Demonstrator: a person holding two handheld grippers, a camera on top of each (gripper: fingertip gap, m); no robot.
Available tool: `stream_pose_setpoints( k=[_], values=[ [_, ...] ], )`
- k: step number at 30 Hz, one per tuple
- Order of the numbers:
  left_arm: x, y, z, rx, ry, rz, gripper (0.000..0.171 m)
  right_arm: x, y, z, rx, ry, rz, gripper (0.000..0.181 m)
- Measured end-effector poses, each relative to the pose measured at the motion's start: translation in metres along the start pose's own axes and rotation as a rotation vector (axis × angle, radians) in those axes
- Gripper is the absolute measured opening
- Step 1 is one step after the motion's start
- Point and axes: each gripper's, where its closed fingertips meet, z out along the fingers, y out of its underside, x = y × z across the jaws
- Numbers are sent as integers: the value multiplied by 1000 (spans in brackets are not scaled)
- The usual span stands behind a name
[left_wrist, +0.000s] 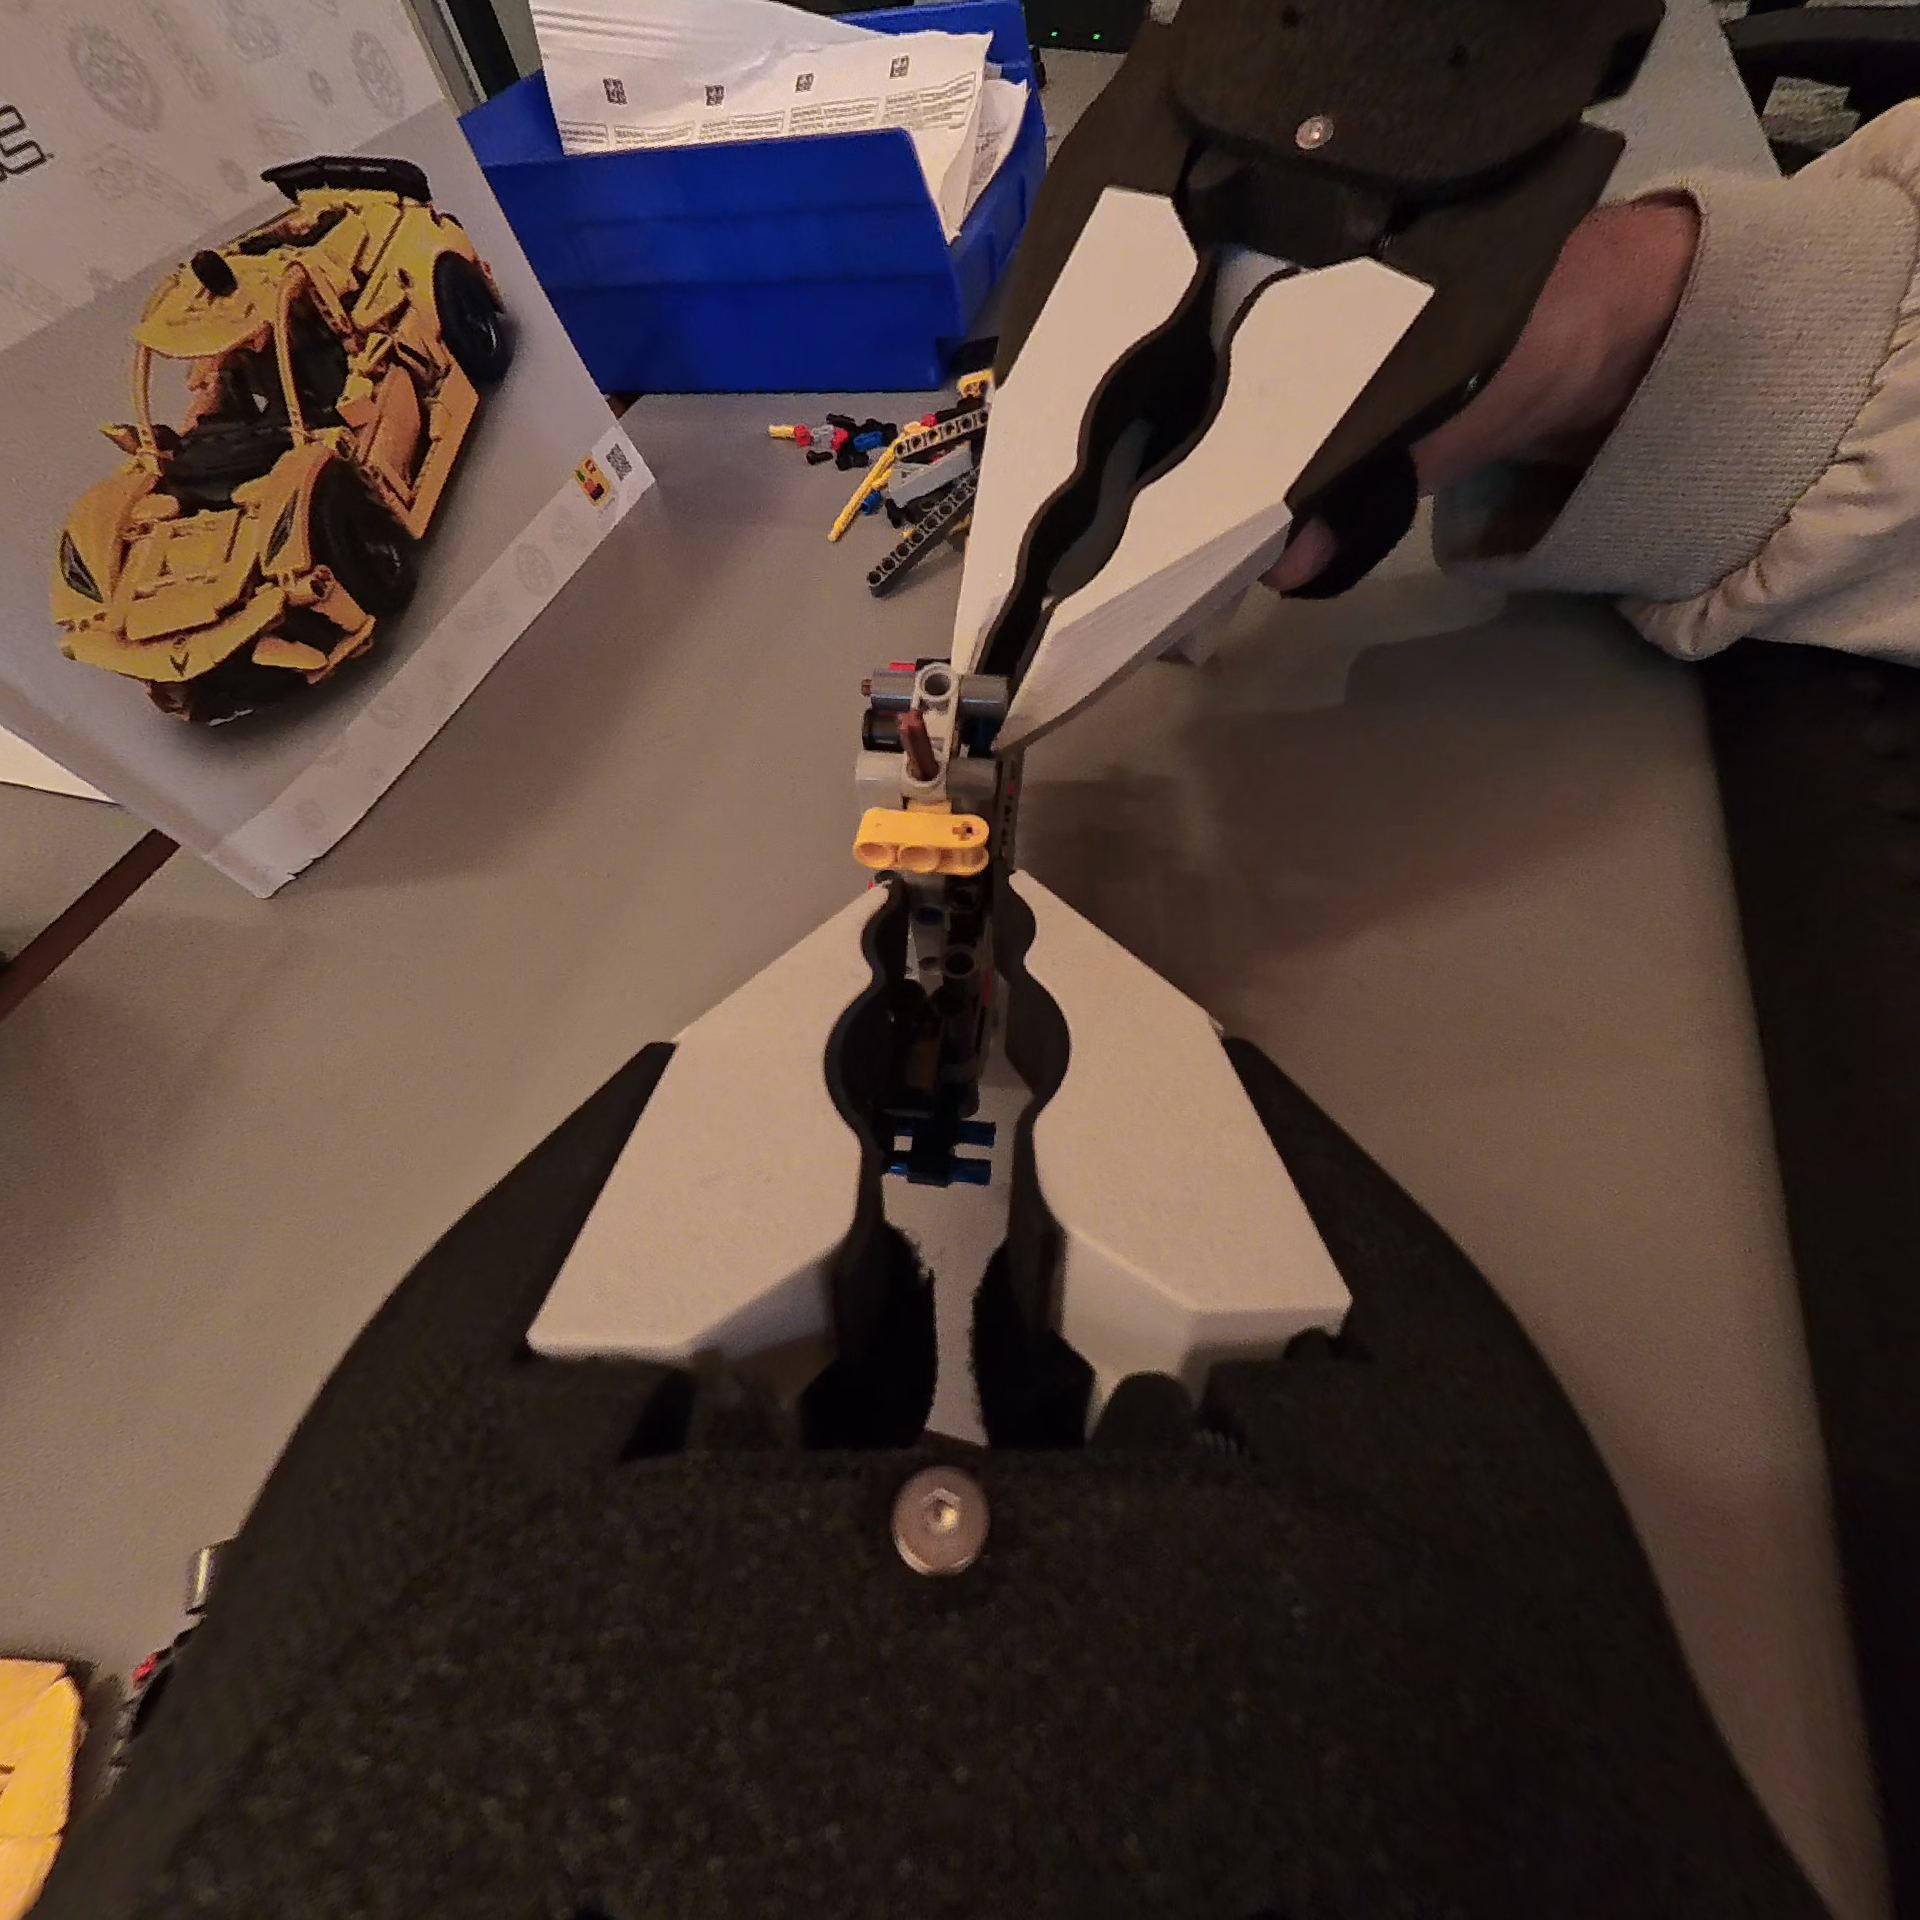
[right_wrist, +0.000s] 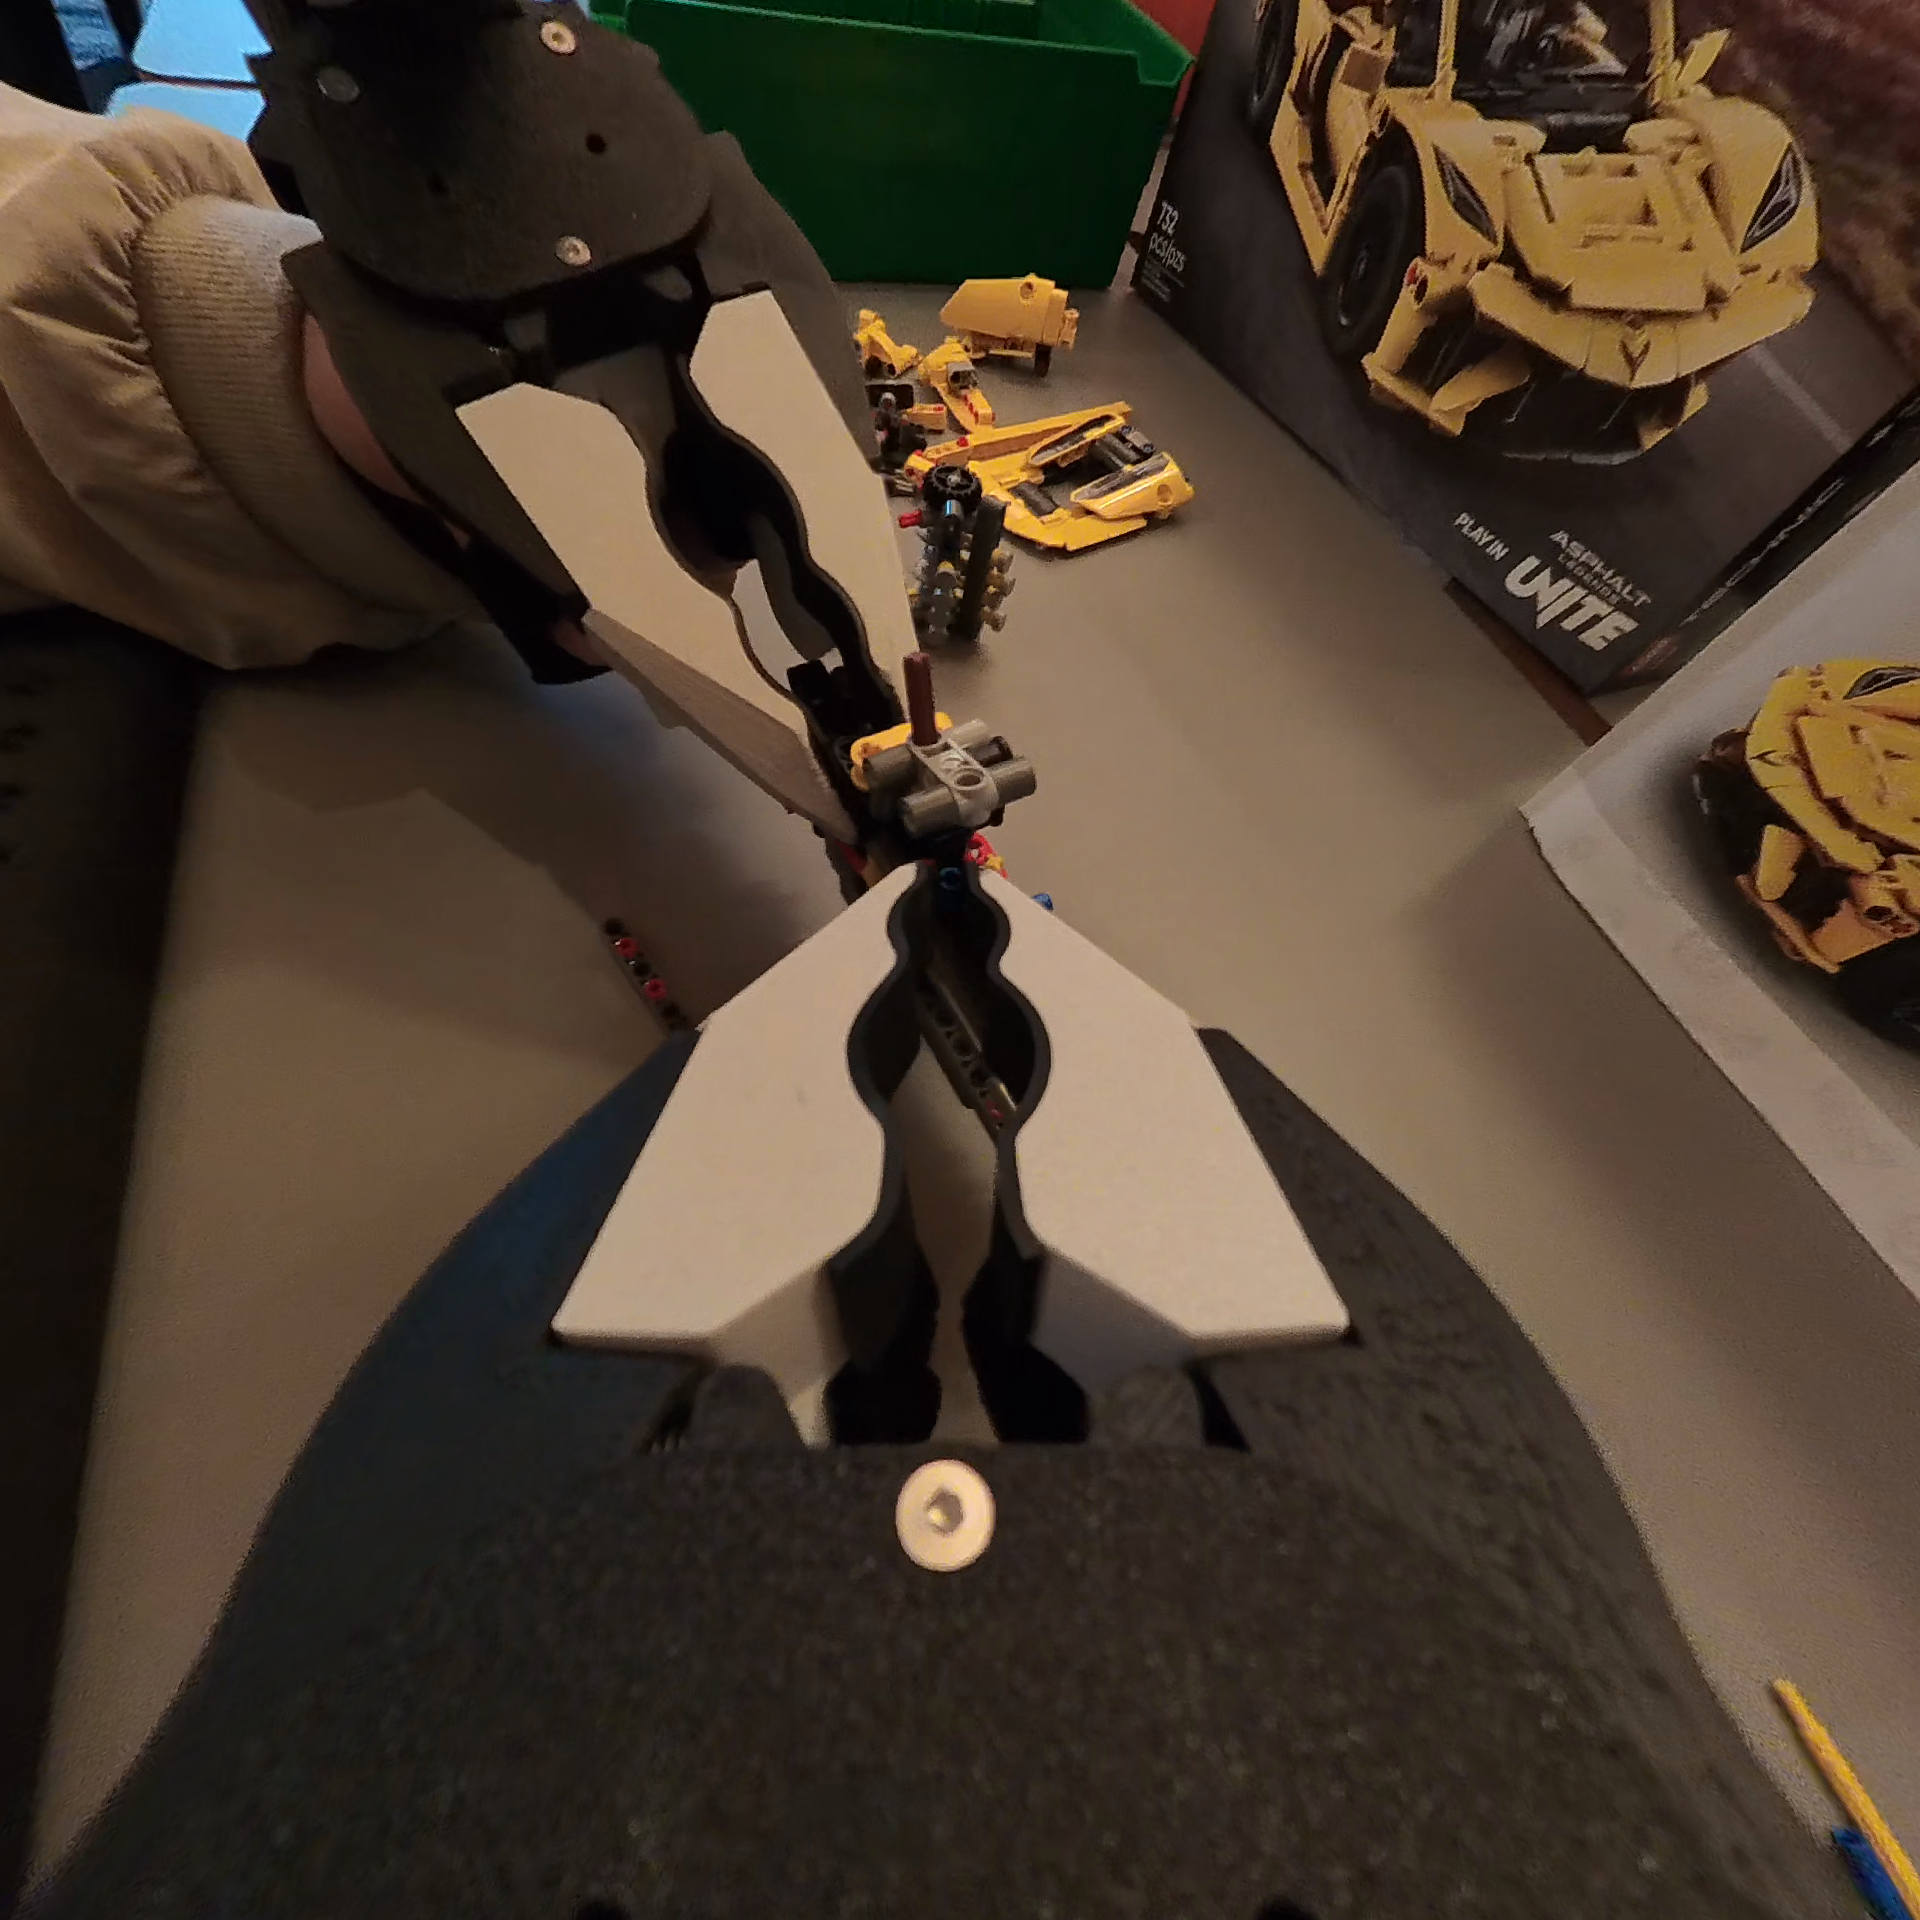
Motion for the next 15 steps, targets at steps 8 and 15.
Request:
stream_pose_setpoints(
  k=[8,15],
  values=[
    [-3,-15,-1,79,-5,-61,15,10,-26,-8,243,-113,270,0],
    [10,2,14,-64,-109,90,14,33,-72,-31,439,26,258,0]
  ],
)
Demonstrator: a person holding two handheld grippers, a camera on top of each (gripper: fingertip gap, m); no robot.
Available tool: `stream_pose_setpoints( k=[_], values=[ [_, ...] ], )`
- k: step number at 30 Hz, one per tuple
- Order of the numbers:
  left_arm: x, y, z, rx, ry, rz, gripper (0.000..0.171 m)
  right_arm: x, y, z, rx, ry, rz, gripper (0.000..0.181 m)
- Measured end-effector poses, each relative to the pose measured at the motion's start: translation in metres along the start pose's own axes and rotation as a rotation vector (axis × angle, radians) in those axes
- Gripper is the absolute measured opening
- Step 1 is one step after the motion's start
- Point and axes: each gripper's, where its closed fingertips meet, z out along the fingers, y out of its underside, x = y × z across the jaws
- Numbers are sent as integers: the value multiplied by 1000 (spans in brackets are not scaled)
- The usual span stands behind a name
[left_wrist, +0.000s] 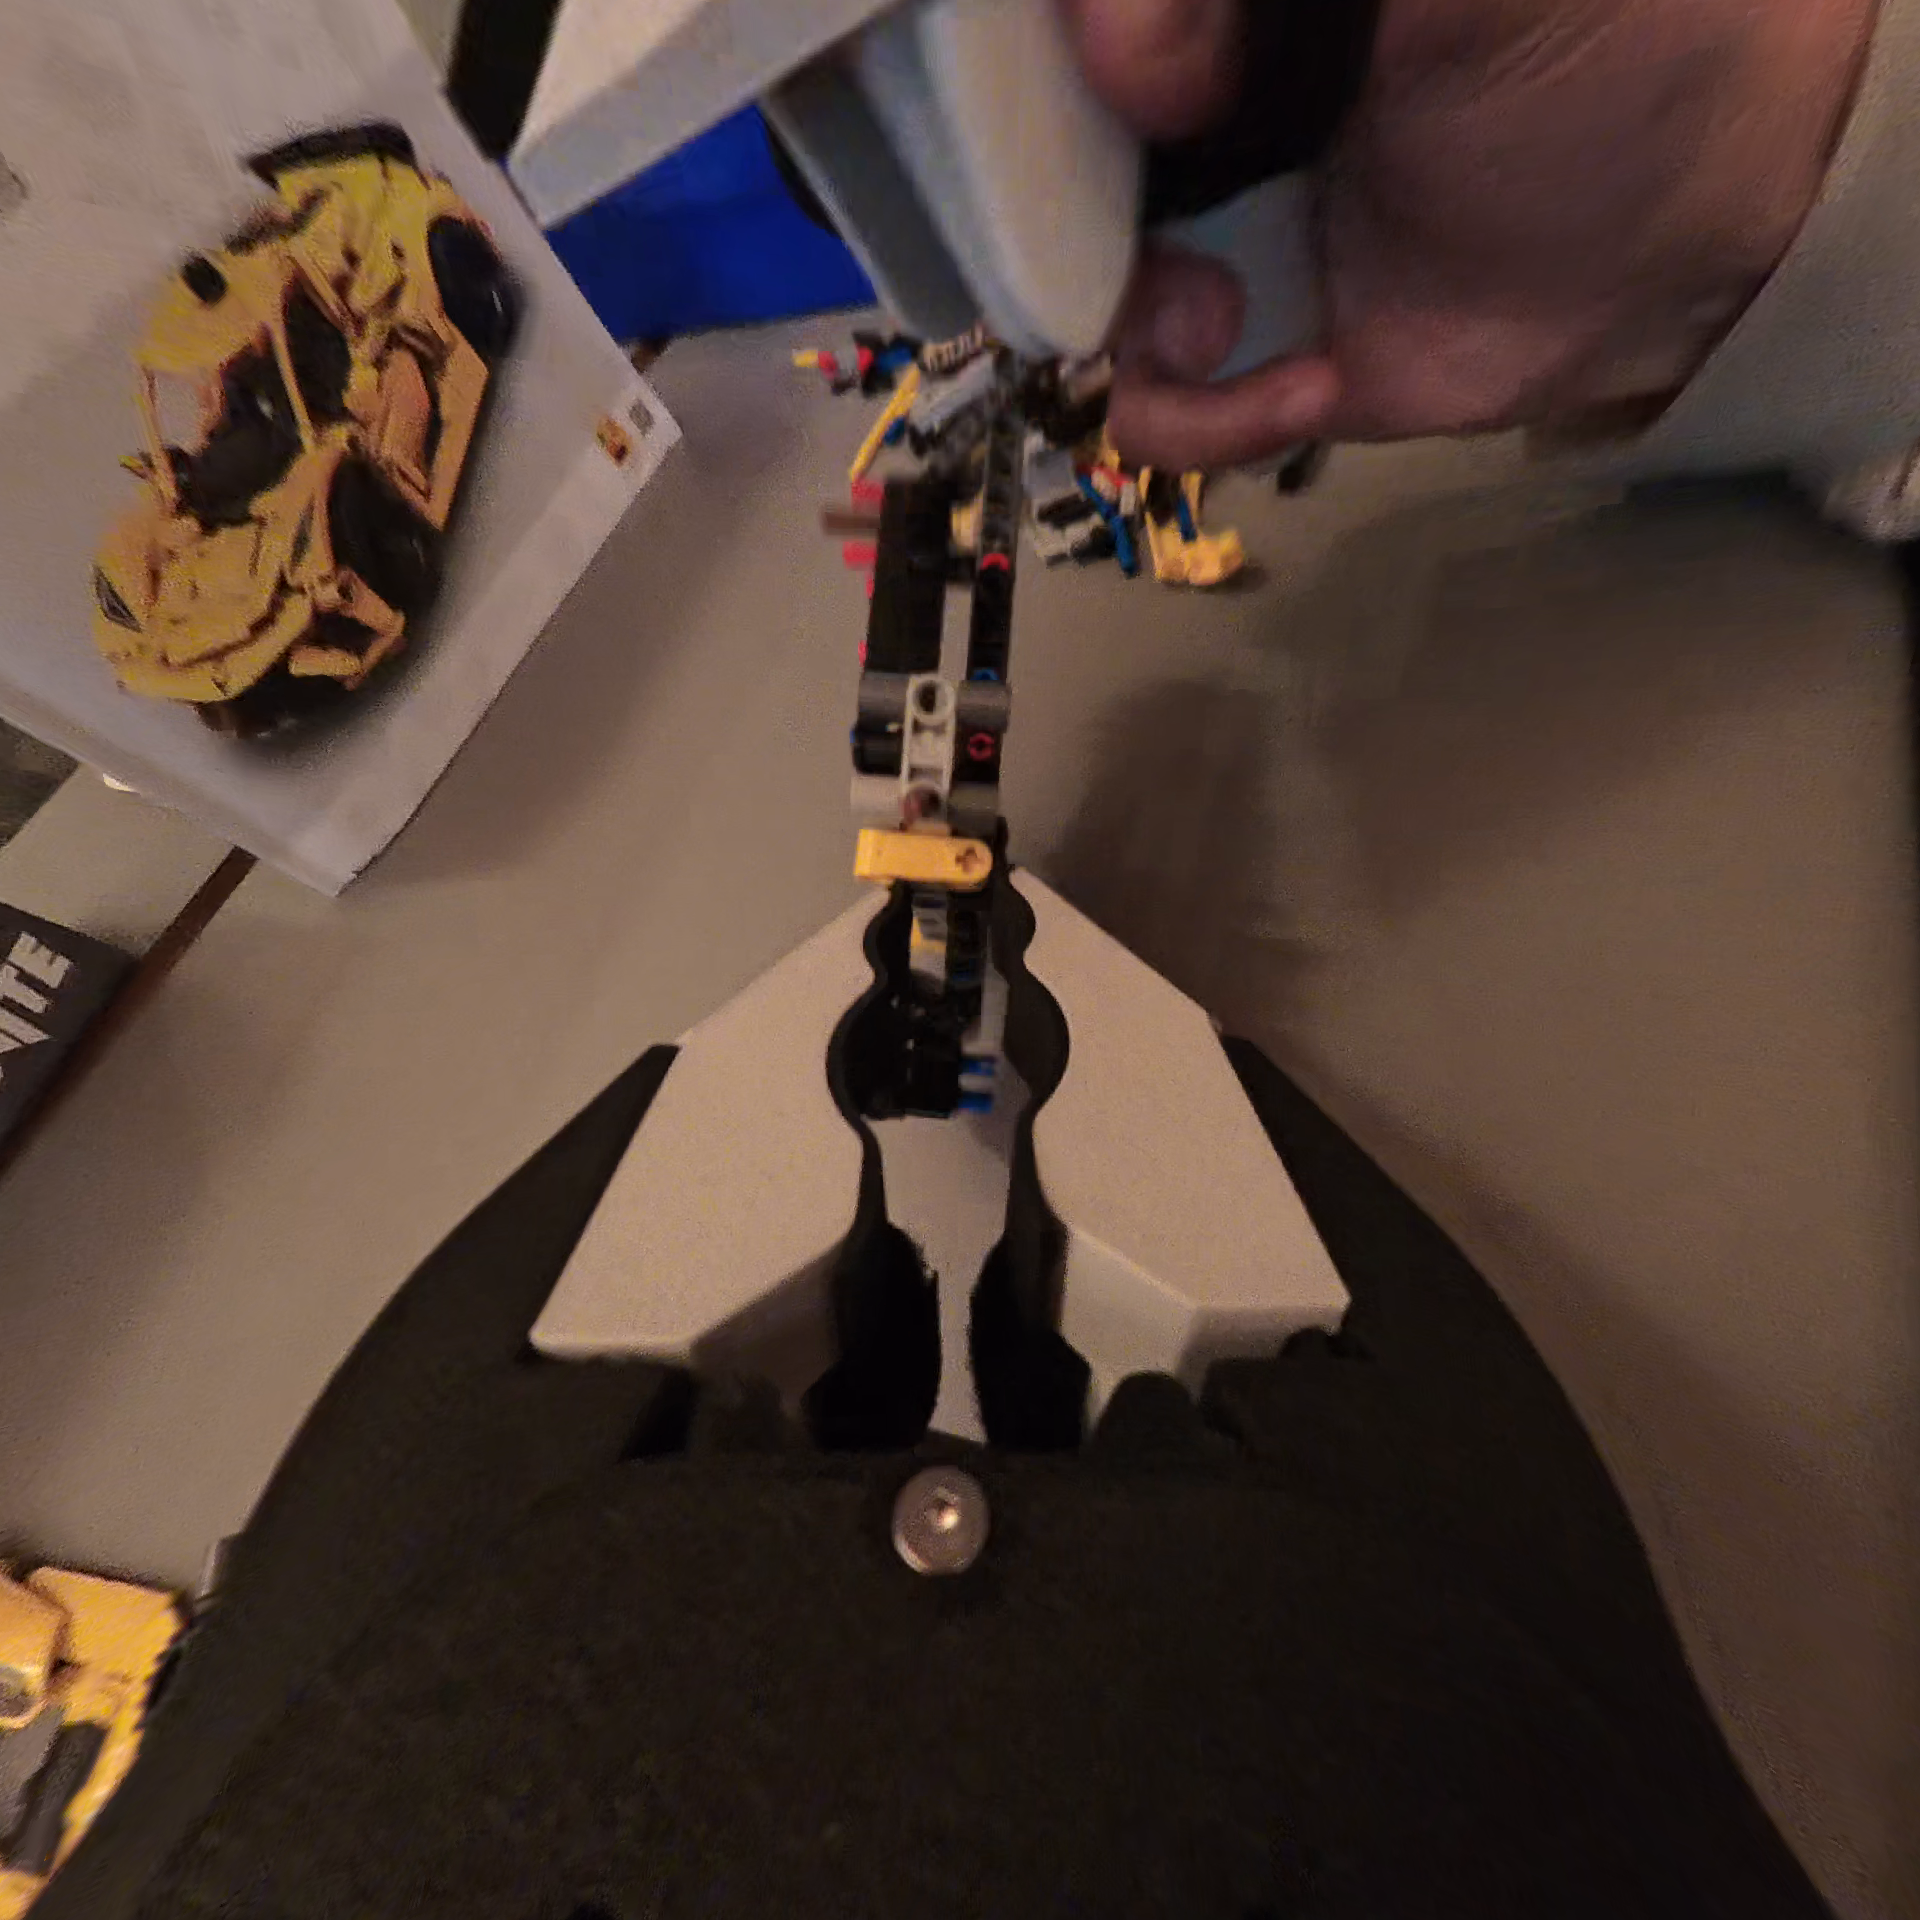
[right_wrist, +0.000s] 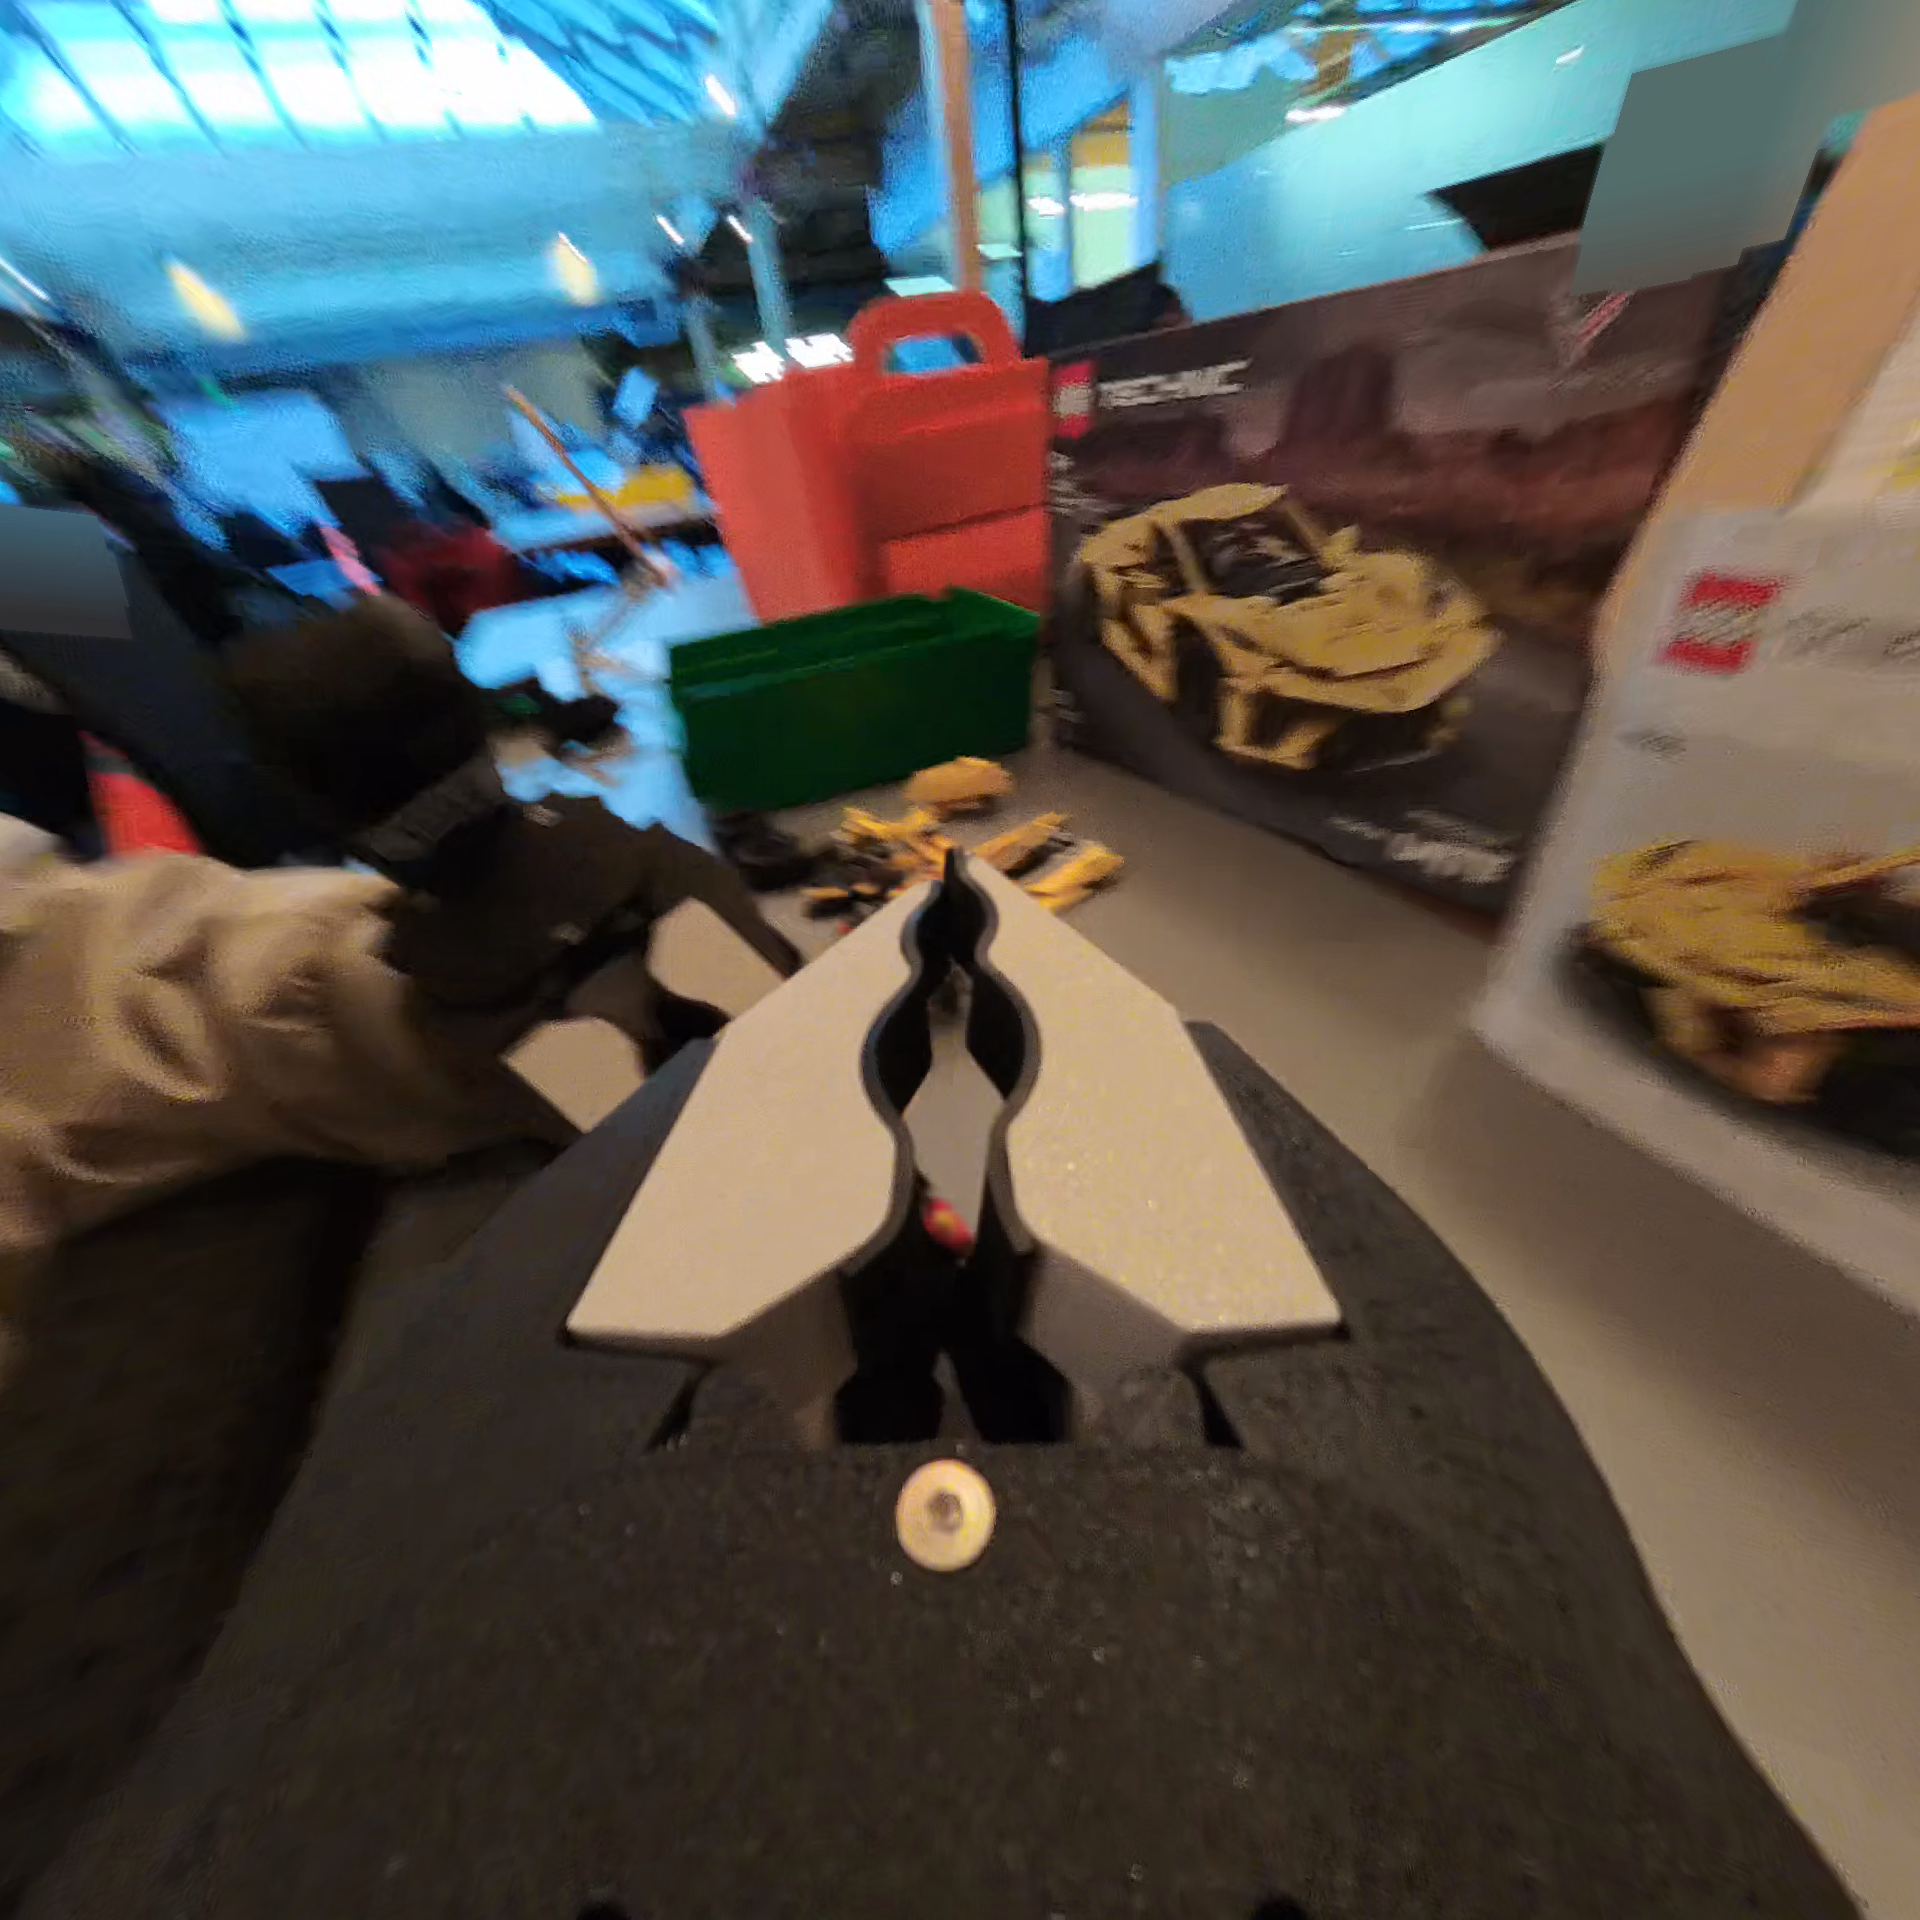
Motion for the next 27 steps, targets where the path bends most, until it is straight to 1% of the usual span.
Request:
stream_pose_setpoints(
  k=[1,2,3,5,7,8,9,10,11,13,16,17,24,27],
  values=[
    [-2,-9,-2,36,-2,-32,14,4,-2,-3,-23,25,-42,0],
    [-5,-12,-3,44,-5,-45,14,4,-4,-6,-13,12,-18,0],
    [-10,-9,-2,23,-13,-49,14,8,-3,-10,-8,22,18,0],
    [-14,0,-1,-4,-16,-68,15,13,10,-17,-45,44,47,0],
    [-17,1,-5,10,5,-137,14,5,32,-18,-163,-8,51,0],
    [-21,1,-6,14,0,-162,14,2,44,-18,-232,-20,-1,0],
    [-24,2,-8,13,1,-163,14,0,55,-18,-298,-18,-94,1],
    [-24,3,-9,10,16,-149,15,2,60,-18,-336,21,-170,6],
    [-23,4,-11,12,27,-134,15,1,59,-16,-329,46,-217,9],
    [-24,4,-14,27,31,-109,15,-4,59,-14,-317,60,-266,10],
    [-19,1,-17,45,53,-47,15,-8,71,-10,-396,57,-324,22],
    [-19,0,-17,40,48,-29,15,-10,73,-8,-402,51,-328,22],
    [-11,0,-15,30,60,27,15,-9,90,-4,-476,19,-313,6],
    [-8,2,-16,18,76,44,15,-13,95,-4,-490,-12,-295,6]
  ],
)
